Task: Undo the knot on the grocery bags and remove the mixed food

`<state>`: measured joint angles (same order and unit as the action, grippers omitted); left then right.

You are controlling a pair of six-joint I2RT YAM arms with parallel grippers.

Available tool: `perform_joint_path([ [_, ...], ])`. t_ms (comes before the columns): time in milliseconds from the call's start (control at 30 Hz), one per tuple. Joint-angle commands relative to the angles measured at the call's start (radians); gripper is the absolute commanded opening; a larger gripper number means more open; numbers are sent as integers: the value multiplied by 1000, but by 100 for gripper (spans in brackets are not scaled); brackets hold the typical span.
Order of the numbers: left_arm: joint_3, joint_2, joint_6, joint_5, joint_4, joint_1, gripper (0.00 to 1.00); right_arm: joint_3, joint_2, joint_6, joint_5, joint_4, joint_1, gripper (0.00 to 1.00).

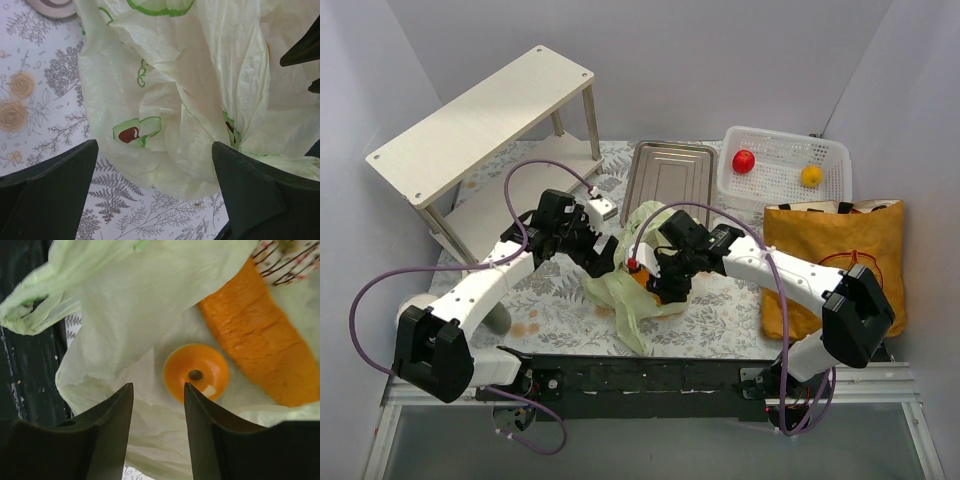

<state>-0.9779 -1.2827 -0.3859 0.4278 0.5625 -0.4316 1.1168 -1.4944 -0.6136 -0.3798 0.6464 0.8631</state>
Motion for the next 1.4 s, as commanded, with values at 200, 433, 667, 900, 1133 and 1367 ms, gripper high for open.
perform_joint_path([
  [200, 22, 23, 55, -4, 45, -2, 98, -2, 62, -87, 47, 10, 10, 50],
  [433, 10, 0, 30, -23, 45, -19, 98, 130, -97, -259, 157, -24, 4, 63],
  [667, 13, 10, 25, -18, 28, -1, 98, 227, -259, -340, 170, -68, -27, 66],
  [900, 15, -3, 12, 9, 4, 51, 98, 224, -336, -570, 70, 24, -59, 75],
  [1133, 8, -9, -15, 40, -7, 122, 98, 176, -383, -562, 81, -59, -59, 66],
  [1367, -10, -15, -13, 60, 5, 123, 98, 271, -337, -465, 27, 1, -70, 10],
])
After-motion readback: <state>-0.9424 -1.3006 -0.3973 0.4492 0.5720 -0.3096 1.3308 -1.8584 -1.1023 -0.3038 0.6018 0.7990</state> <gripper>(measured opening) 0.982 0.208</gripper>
